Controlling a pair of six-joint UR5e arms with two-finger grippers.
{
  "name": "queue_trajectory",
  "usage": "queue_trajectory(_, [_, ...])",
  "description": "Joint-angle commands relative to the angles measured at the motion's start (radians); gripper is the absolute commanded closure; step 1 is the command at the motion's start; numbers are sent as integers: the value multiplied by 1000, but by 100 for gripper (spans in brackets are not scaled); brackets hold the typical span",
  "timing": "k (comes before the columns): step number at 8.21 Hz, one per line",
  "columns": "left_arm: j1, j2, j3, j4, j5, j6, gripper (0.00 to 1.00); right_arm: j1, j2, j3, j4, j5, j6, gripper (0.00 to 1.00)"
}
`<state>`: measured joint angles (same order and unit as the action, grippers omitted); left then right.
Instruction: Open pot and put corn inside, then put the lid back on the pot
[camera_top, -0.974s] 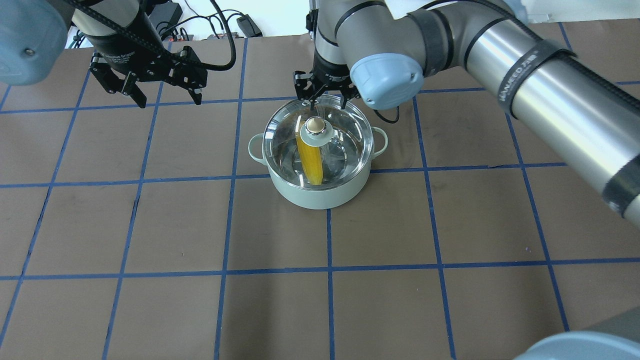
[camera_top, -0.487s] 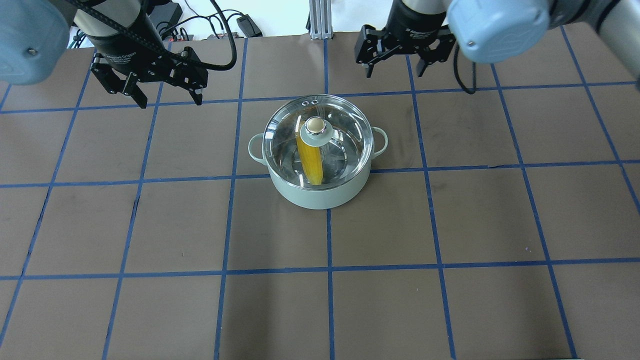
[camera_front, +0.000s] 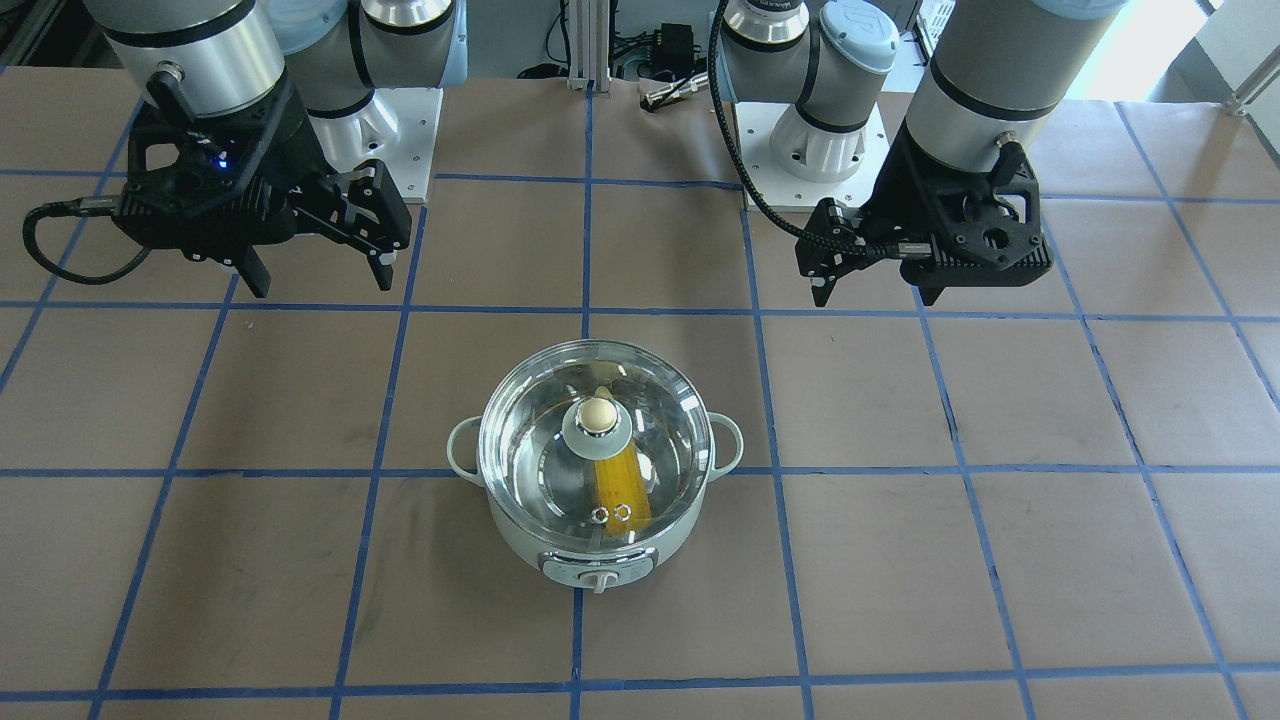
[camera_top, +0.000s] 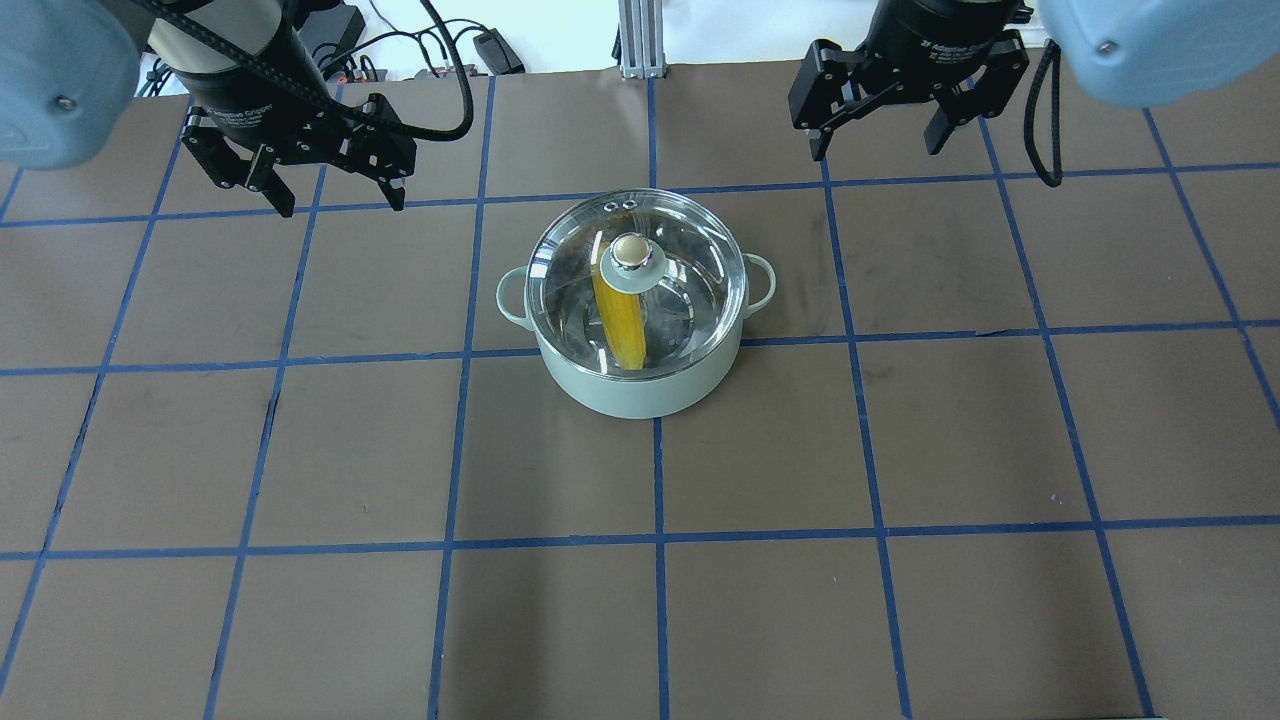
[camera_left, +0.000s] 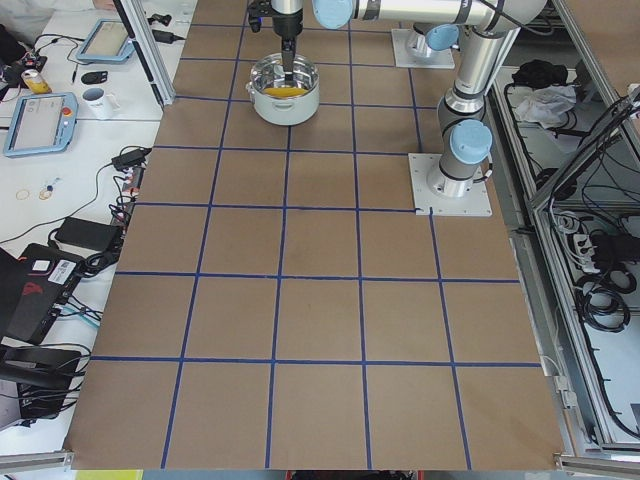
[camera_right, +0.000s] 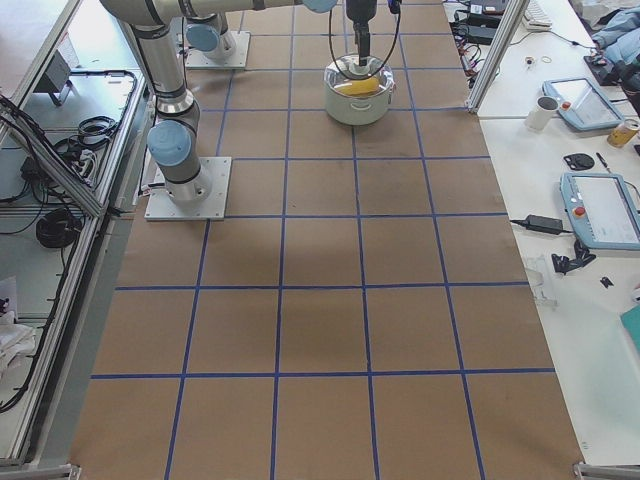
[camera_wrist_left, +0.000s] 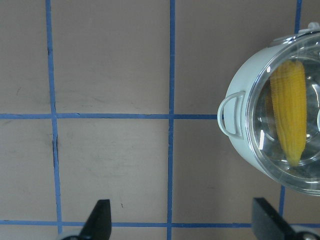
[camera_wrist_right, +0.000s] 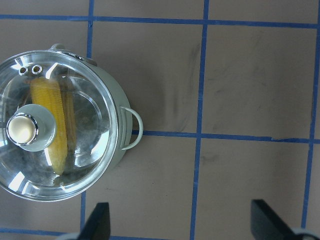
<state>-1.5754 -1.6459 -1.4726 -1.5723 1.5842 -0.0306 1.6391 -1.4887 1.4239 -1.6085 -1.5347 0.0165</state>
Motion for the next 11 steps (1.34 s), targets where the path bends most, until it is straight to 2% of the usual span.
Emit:
queue_trajectory(1, [0, 0, 0, 0, -1, 0, 0, -4, -5, 1, 12, -4, -12, 0])
queue_trajectory(11, [0, -2, 0, 0, -1, -2, 0, -4, 1, 26, -1, 2, -18, 0])
